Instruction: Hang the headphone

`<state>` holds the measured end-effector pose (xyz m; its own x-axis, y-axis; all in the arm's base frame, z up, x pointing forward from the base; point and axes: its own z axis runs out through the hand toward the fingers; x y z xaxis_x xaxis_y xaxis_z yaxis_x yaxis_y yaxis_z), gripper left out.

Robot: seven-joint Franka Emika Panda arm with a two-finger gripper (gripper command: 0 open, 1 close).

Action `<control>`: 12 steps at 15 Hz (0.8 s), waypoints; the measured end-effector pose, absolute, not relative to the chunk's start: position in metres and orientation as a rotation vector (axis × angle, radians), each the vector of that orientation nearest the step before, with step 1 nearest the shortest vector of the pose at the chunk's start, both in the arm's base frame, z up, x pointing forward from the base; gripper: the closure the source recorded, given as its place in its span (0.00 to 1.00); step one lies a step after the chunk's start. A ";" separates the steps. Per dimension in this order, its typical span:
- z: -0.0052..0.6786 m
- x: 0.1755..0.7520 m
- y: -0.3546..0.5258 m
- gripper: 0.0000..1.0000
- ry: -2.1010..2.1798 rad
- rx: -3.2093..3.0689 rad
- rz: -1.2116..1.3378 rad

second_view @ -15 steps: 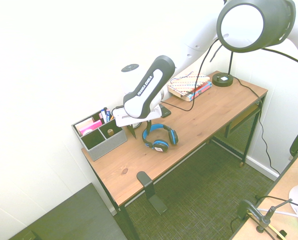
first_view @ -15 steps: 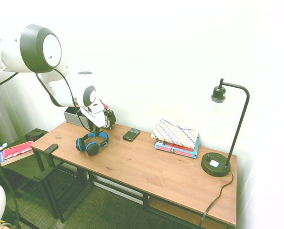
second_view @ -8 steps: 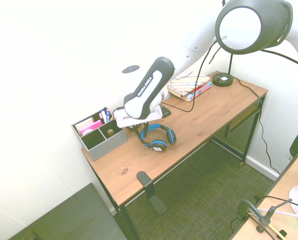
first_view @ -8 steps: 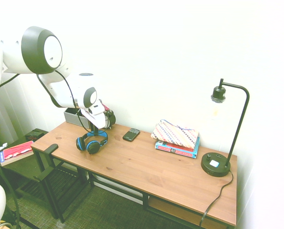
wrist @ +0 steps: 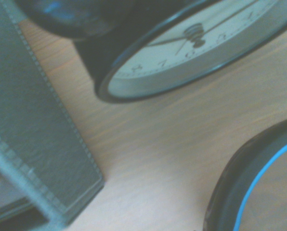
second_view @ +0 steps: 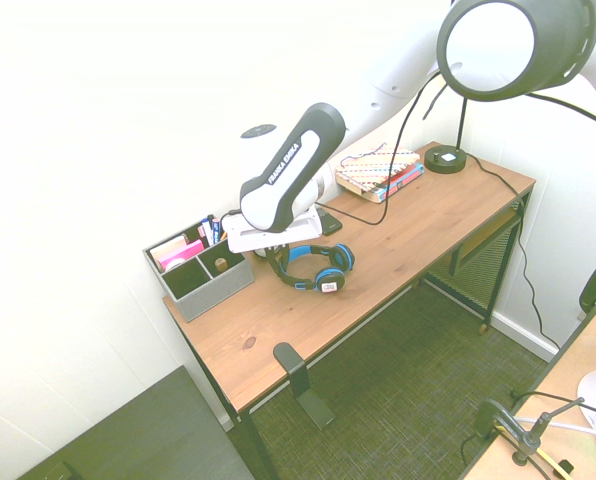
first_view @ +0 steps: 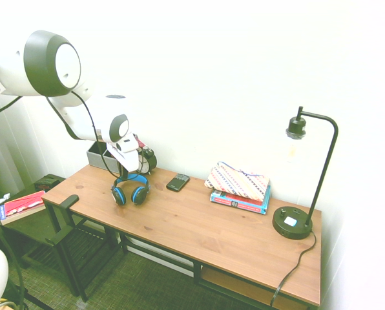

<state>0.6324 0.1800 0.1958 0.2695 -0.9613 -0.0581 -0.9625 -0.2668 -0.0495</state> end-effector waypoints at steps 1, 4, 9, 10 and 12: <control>0.213 0.625 0.183 1.00 1.837 -2.446 0.035; 0.277 0.592 0.204 1.00 1.732 -2.522 0.096; 0.270 0.503 0.312 1.00 1.412 -2.793 0.020; 0.256 0.483 0.332 1.00 1.364 -2.829 0.017; 0.237 0.446 0.362 1.00 1.289 -2.893 0.029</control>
<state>0.4461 0.3622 0.2373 0.6689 -0.7434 -0.0063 -0.7429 -0.6687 0.0309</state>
